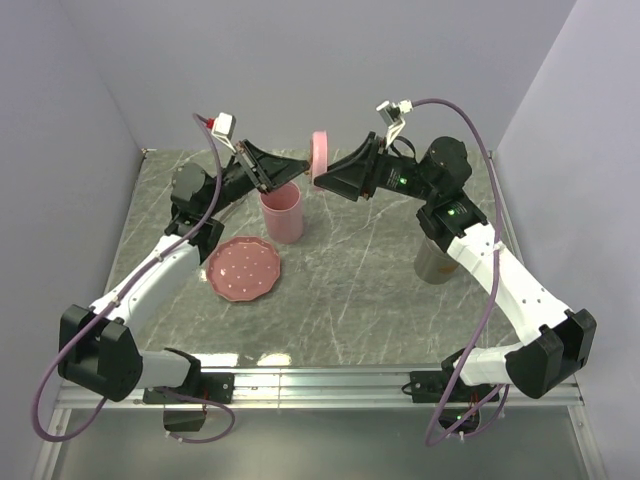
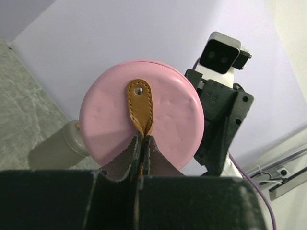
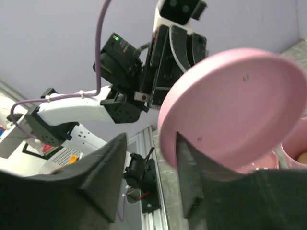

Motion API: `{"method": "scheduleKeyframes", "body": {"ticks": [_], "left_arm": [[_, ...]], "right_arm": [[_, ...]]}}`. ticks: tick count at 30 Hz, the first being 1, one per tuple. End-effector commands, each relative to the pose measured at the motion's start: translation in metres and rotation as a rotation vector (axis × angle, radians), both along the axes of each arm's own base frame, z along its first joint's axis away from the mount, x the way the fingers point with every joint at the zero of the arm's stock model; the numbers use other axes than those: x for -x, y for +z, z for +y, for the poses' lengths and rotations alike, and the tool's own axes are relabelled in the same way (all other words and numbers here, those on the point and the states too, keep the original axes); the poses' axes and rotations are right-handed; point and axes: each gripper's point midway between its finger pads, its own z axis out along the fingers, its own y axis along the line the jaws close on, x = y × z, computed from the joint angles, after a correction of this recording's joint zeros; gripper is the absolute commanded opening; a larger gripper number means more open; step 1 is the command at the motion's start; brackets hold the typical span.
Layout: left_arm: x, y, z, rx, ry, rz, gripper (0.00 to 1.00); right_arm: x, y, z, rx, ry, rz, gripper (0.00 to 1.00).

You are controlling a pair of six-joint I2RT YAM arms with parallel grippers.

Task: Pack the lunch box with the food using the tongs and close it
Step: Pass the lid of the lunch box from the right arm to the left, then put the lid back on the lunch box

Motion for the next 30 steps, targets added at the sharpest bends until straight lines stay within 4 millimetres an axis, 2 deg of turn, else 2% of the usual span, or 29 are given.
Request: {"method": "scheduleKeyframes", "body": {"ticks": [1,3,4,5,7,8,9,11,12,13,14,15,16,17,18,19,20,22,30], "left_arm": [[0.002,0.022,0.011,-0.025,0.026,-0.109,0.0],[-0.001,0.019,0.016,-0.066,0.041,-0.13,0.0],[-0.004,0.017,0.017,-0.096,0.057,-0.155,0.0],[-0.006,0.009,0.018,-0.13,0.058,-0.129,0.0],[-0.013,0.007,0.025,-0.178,0.085,-0.138,0.0],[-0.022,-0.011,0.029,-0.248,0.102,-0.107,0.0],[-0.026,-0.006,0.032,-0.277,0.121,-0.123,0.0],[-0.041,-0.024,0.037,-0.402,0.167,-0.15,0.0],[-0.046,-0.03,0.042,-0.47,0.188,-0.11,0.0],[-0.054,-0.035,0.047,-0.547,0.222,-0.166,0.0],[-0.063,-0.046,0.048,-0.599,0.232,-0.161,0.0],[-0.076,-0.04,0.056,-0.654,0.296,-0.169,0.0],[-0.08,-0.061,0.063,-0.761,0.29,-0.136,0.0],[-0.094,-0.086,0.065,-0.838,0.277,-0.082,0.0],[-0.107,-0.07,0.074,-0.885,0.339,-0.102,0.0],[-0.106,-0.087,0.081,-0.972,0.319,-0.059,0.0],[-0.117,-0.089,0.083,-1.001,0.328,-0.051,0.0],[-0.127,-0.097,0.092,-1.077,0.348,-0.051,0.0],[-0.147,-0.116,0.102,-1.228,0.323,-0.032,0.0]], "right_arm": [[0.0,0.008,-0.006,0.009,-0.042,-0.032,0.54],[-0.001,0.006,-0.011,0.023,-0.06,-0.034,0.69],[-0.003,0.002,-0.014,0.039,-0.075,-0.031,0.8],[-0.003,0.002,-0.017,0.048,-0.084,-0.034,0.85],[-0.009,-0.007,-0.024,0.086,-0.119,-0.029,0.93],[-0.012,-0.007,-0.03,0.096,-0.143,-0.03,0.96],[-0.015,-0.009,-0.034,0.112,-0.158,-0.047,0.96],[-0.02,-0.018,-0.044,0.148,-0.182,-0.029,1.0],[-0.021,-0.017,-0.048,0.166,-0.19,-0.055,1.0],[-0.021,-0.027,-0.051,0.2,-0.181,-0.019,1.0],[-0.023,-0.029,-0.055,0.217,-0.188,-0.019,1.0],[-0.027,-0.028,-0.062,0.236,-0.201,-0.043,1.0],[-0.029,-0.038,-0.066,0.265,-0.201,-0.01,1.0],[-0.029,-0.04,-0.069,0.279,-0.198,-0.005,1.0],[-0.034,-0.038,-0.077,0.295,-0.217,-0.028,1.0],[-0.035,-0.045,-0.081,0.32,-0.219,0.002,1.0],[-0.037,-0.042,-0.084,0.332,-0.226,-0.016,1.0],[-0.04,-0.044,-0.093,0.348,-0.244,0.0,1.0],[-0.046,-0.047,-0.11,0.39,-0.275,0.025,1.0]]}}
